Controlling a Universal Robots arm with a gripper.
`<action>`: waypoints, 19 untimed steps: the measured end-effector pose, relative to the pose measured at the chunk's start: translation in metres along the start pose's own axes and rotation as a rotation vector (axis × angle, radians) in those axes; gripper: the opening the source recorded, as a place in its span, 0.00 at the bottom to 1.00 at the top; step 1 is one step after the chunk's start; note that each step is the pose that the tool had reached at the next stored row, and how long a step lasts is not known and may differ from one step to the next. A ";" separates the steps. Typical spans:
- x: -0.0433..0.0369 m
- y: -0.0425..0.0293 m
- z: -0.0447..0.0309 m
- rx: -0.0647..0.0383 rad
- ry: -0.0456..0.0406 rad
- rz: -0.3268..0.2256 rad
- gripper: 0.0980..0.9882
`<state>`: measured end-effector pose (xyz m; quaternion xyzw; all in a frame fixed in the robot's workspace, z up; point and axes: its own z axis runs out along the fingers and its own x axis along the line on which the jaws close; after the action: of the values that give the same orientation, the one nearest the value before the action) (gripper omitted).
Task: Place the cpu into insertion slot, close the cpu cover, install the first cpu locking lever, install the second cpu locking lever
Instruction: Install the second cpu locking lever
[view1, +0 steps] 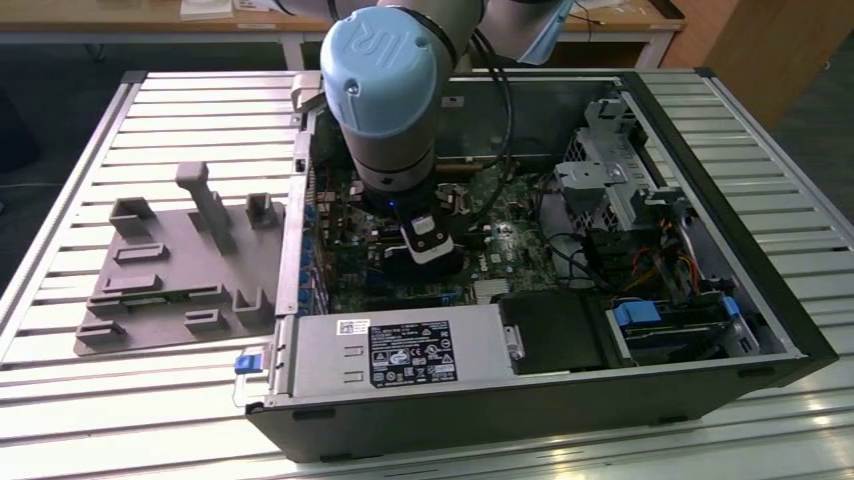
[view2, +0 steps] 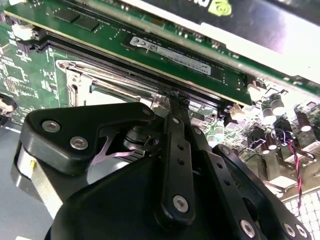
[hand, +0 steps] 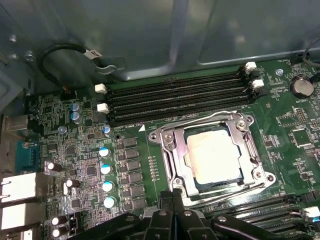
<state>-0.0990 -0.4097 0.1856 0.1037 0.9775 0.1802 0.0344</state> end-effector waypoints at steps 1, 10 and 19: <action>0.0000 0.0001 0.0000 0.000 0.0000 0.000 0.00; -0.0006 0.0073 -0.0186 0.000 -0.0005 0.000 0.00; -0.0032 0.0160 -0.0399 0.021 -0.0050 -0.002 0.00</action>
<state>-0.0970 -0.4095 0.2286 0.1037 0.9794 0.1698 0.0359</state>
